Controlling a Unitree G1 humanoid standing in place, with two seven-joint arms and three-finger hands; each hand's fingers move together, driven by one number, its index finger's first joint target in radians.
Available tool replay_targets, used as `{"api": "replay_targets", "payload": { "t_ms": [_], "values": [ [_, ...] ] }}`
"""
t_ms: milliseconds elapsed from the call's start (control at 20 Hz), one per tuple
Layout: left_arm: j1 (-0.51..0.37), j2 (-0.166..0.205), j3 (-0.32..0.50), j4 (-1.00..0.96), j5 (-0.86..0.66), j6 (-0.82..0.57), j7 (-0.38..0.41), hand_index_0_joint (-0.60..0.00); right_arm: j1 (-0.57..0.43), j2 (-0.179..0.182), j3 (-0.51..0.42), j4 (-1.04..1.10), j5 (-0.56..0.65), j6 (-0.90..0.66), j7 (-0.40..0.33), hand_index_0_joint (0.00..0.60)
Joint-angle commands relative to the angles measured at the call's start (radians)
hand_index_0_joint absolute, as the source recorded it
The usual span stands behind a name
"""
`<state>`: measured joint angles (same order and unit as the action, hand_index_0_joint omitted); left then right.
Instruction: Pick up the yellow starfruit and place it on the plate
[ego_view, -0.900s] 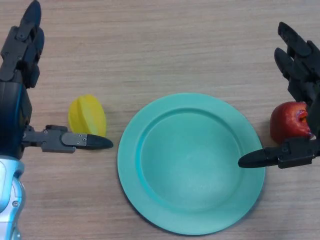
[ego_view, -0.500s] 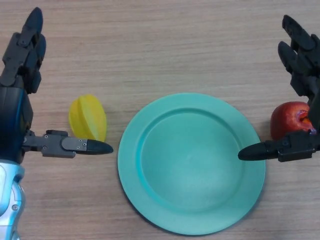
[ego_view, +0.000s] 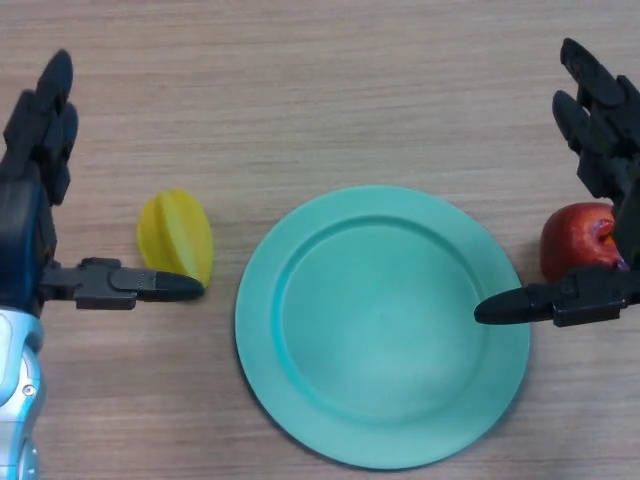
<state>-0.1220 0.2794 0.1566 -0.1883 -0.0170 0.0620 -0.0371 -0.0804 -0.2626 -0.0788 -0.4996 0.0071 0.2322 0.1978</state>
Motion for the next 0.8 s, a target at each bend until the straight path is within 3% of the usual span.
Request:
{"api": "replay_targets", "payload": {
  "t_ms": [50, 400, 550, 800],
  "values": [
    [-0.033, 0.058, 0.045, 0.033, 0.055, -0.18, 0.02, 0.0, -0.019, -0.013, -0.042, -0.074, 0.031, -0.124, -0.019, 0.0],
    [-0.086, 0.089, 0.017, 0.294, 0.134, -0.268, -0.048, 0.0, -0.012, -0.008, -0.034, -0.087, 0.031, -0.113, -0.021, 0.0],
    [-0.151, 0.101, -0.017, 0.455, 0.21, -0.4, -0.029, 0.0, -0.002, -0.005, -0.034, -0.097, 0.038, -0.116, -0.018, 0.0],
    [-0.247, 0.084, -0.065, 0.621, 0.251, -0.477, -0.025, 0.0, 0.0, -0.007, -0.045, -0.11, 0.05, -0.104, -0.016, 0.0]
  ]
}}
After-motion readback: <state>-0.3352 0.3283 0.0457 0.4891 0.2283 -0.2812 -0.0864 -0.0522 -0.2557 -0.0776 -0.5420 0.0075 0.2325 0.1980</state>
